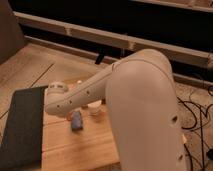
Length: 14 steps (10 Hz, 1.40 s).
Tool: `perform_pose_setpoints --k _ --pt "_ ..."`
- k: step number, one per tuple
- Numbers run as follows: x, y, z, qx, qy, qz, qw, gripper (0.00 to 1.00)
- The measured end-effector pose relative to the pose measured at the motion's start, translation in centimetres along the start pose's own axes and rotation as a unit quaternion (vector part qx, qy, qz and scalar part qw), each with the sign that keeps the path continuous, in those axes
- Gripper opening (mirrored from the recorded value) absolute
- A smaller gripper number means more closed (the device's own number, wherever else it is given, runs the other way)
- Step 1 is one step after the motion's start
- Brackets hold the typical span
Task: Place the pepper on the white sponge
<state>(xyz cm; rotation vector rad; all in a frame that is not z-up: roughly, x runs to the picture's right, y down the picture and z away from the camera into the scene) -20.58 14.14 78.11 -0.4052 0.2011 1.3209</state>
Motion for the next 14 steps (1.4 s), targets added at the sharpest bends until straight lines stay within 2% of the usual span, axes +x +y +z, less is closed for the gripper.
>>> perform_pose_setpoints --k 3,6,8,12,14 --pt "0.0 -0.8 -0.3 0.003 0.004 0.0 1.0 0.0" --pt "0.3 -6.1 -1.8 0.03 0.012 0.03 0.999 0.0" --pt "0.4 -7.4 -2.2 0.028 0.013 0.039 0.9988 0.0" --pt "1.2 -3.8 0.7 -0.006 0.039 0.014 0.9991 0.0" --pt "2.3 -1.3 3.0 -0.025 0.06 -0.003 0.9979 0.0"
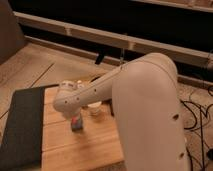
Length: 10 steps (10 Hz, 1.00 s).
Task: Place the pepper on the white sponge
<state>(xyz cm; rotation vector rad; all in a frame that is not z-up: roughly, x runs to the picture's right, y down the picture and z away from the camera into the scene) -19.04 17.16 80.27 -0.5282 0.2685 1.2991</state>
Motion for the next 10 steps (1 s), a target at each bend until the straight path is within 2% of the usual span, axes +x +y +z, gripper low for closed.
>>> perform_pose_setpoints --k 3,7,10 --pt "0.3 0.6 1.0 -0.001 0.011 -0.011 0.9999 0.0" --pt "-0.3 -0.2 -0.6 0.019 0.003 -0.015 0.9997 0.0" --pt "0.1 -0.3 -0.7 0.019 0.004 -0.011 0.9997 0.0"
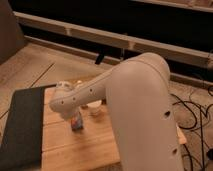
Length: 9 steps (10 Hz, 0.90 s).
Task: Place the pepper on the white sponge
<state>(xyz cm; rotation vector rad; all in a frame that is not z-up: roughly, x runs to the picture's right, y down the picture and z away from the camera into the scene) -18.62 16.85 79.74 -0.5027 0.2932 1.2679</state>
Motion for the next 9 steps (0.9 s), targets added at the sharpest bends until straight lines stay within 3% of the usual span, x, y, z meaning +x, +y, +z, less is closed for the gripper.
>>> perform_pose_setpoints --k 2,3,6,9 --pt "0.53 -0.36 0.33 0.0 0.005 0.007 1.0 0.06" --pt "1.05 -0.93 0.56 0.002 0.012 0.015 0.9998 0.29" --pt "1.36 -1.06 0.91 0.005 0.02 0.016 0.9997 0.6" --pt "1.36 -0.94 1.23 0.004 0.026 0.013 0.9996 0.64"
